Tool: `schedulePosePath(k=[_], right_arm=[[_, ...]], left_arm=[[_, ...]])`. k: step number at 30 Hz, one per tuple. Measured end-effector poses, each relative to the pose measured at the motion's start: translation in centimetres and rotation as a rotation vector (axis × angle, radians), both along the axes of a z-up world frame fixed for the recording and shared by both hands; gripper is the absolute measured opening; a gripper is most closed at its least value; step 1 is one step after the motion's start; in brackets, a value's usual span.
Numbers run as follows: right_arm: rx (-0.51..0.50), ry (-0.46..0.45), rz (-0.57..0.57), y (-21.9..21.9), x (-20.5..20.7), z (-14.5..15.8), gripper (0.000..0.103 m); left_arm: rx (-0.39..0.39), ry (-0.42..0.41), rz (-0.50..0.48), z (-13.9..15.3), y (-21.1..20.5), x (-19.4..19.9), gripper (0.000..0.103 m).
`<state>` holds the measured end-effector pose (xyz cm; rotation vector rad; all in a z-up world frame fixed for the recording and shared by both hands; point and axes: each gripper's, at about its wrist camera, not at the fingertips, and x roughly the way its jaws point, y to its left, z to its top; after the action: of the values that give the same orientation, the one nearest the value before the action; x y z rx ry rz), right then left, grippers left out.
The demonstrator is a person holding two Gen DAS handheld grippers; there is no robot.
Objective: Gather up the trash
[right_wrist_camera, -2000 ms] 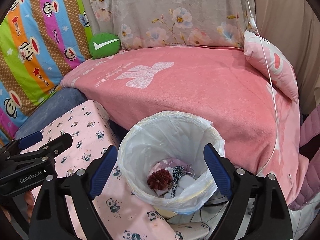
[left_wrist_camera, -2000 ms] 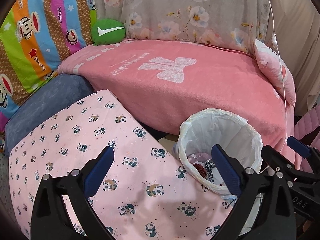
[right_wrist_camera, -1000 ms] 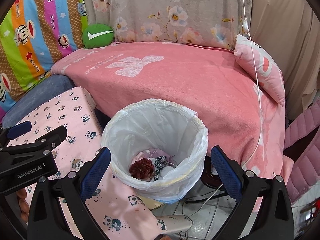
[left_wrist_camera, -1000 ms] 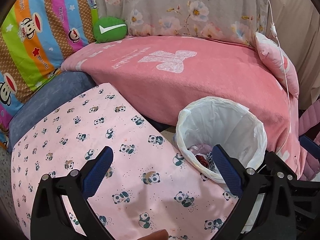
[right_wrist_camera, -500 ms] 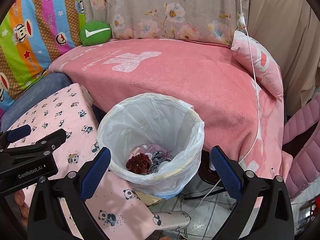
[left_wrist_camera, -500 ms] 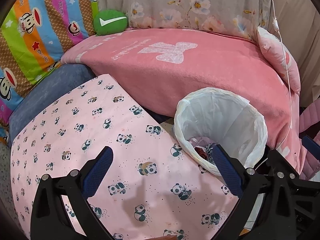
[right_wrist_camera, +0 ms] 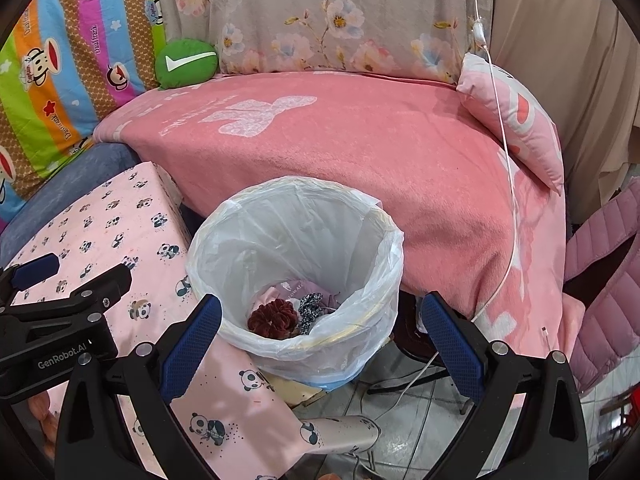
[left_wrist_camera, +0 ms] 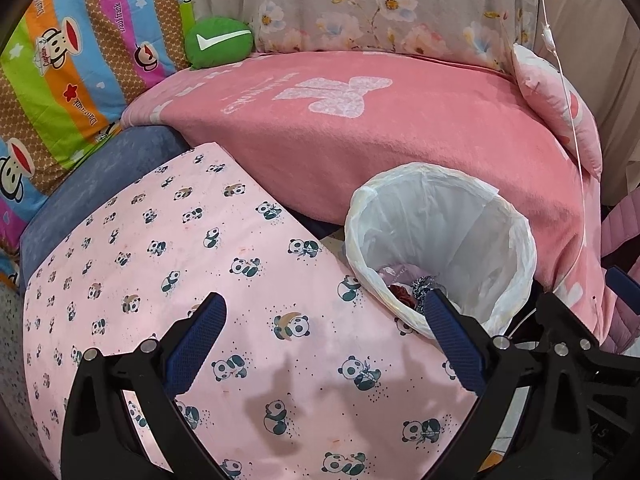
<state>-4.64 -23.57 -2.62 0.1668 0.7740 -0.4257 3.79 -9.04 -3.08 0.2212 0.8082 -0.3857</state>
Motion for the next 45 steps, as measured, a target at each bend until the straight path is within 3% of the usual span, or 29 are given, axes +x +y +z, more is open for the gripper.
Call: schedulePosePath(k=[45], right_arm=[[0.002,0.007,-0.018,-1.2,-0.5,-0.8,0.099]], left_arm=[[0.013,0.009,-0.024,-0.3,-0.4,-0.4,0.095]])
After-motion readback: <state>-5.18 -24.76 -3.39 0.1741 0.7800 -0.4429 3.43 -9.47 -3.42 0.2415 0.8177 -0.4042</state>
